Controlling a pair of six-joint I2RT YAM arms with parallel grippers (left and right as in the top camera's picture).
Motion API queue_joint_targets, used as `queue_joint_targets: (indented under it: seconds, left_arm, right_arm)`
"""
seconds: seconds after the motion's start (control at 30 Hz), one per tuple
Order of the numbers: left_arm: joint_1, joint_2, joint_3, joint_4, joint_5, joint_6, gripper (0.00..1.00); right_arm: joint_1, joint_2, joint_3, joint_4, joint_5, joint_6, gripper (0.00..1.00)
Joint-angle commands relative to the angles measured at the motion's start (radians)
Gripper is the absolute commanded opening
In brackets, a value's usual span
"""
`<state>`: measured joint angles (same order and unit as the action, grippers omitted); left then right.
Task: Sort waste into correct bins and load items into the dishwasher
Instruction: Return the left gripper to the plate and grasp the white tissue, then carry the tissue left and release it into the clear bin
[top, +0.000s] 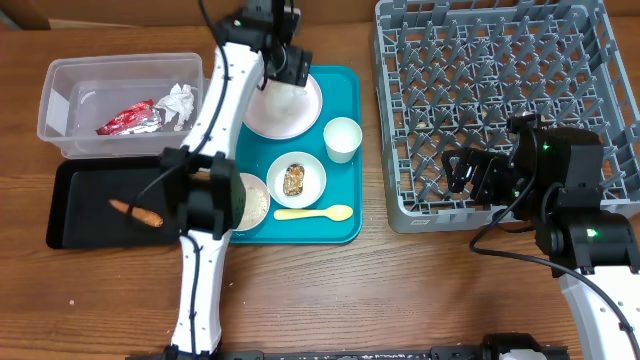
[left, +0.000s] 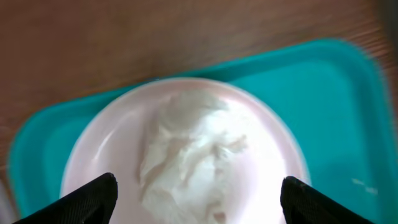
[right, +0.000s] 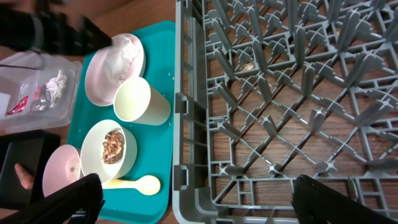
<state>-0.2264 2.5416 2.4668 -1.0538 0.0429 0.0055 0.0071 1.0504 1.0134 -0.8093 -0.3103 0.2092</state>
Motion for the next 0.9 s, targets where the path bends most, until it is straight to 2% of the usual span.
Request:
queue_joint_targets:
  seconds: [0.0,0.13,0.23,0.27,0.37,0.43,0.53,0.6,0.87]
  left_arm:
    - [0.013,0.051,0.004,0.015,-0.023,0.026,0.85]
    - [0.012,0.093,0.004,0.026,0.010,0.055,0.84]
    - [0.009,0.103,0.003,0.026,0.028,0.062,0.78]
    - [0.009,0.103,0.003,0.026,0.028,0.062,0.72]
    - [0.009,0.103,0.003,0.026,0.029,0.058,0.34]
    - [0.009,0.103,0.003,0.017,0.028,0.058,0.19]
    - [0.009,0.103,0.003,-0.009,0.028,0.058,0.13]
    - [0.009,0.104,0.002,-0.030,0.028,0.058,0.04]
    - [0.013,0.056,0.052,-0.074,0.027,-0.037,0.04]
  right_arm:
    - [-0.003,-0.005,0.029,0.003,-0.006,0.001,1.00]
    - [-0.003,-0.005,0.029,0.005,-0.005,0.001,1.00]
    - [-0.003,-0.005,0.029,0.012,-0.005,0.001,1.00]
    - [-0.003,-0.005,0.029,0.015,-0.006,0.001,1.00]
    - [-0.003,-0.005,0.029,0.019,-0.006,0.001,1.00]
    - [-0.003,-0.005,0.029,0.018,-0.006,0.001,1.00]
    - [-0.003,-0.005,0.029,0.018,-0.006,0.001,1.00]
    - [-0.003,-0.005,0.029,0.016,-0.006,0.001,1.00]
    - [-0.003,-0.005,0.029,0.013,-0.006,0.001,1.00]
